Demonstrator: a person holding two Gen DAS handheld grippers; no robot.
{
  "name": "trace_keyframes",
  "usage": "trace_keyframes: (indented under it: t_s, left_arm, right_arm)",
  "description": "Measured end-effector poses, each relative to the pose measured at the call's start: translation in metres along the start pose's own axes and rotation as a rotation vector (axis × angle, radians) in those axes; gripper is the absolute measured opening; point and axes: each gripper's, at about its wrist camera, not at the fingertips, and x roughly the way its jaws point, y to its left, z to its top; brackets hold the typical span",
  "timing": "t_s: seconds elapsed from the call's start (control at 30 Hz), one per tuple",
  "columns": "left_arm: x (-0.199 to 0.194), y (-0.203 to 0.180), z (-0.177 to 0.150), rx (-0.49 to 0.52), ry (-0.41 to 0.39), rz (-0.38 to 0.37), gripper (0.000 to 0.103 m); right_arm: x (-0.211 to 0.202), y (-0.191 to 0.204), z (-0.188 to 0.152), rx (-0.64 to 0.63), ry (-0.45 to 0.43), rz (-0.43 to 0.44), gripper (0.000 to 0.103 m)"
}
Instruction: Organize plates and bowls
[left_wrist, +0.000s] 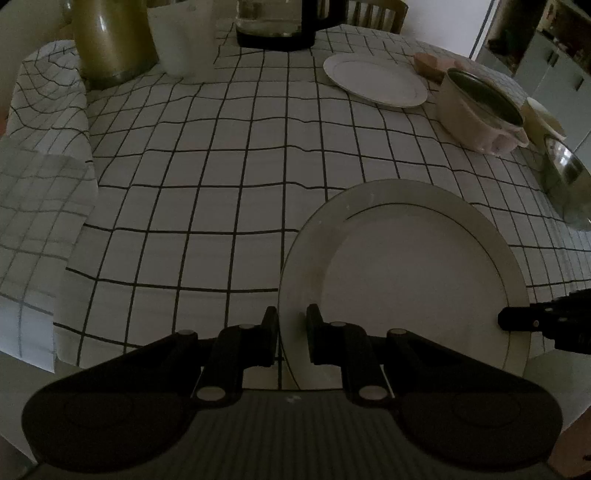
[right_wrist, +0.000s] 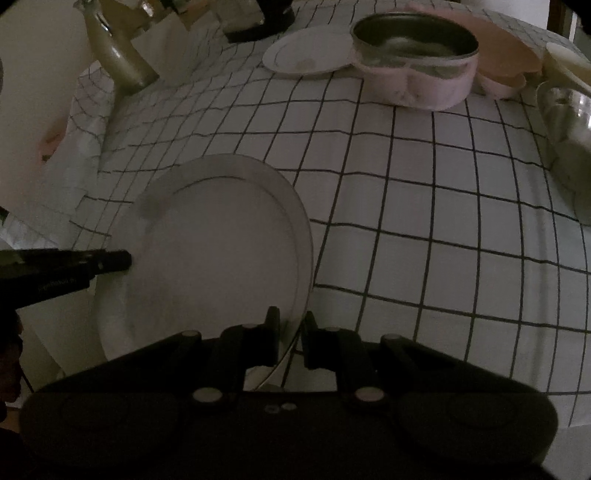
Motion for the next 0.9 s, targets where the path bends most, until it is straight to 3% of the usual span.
trace_keyframes:
  t_s: [0.3,0.73,0.9]
  left_arm:
    - [-0.005,-0.002,-0.001,-0.001,-0.01,0.01,0.015]
    - [-0.034,-0.003,0.003,0.0,-0.078,-0.007,0.016]
    - [-0.048,-0.007,0.007,0.011,-0.126,-0.031,0.03]
  right_arm:
    - [-0.002,0.003,-0.001,-0.018,0.01,-0.014,0.015]
    - [-0.028,0.004,-0.007,-0.019,-0.06,-0.097,0.026]
    - [-0.044,0.008,-0.005,-0.041,-0.11,-0.123,0.031]
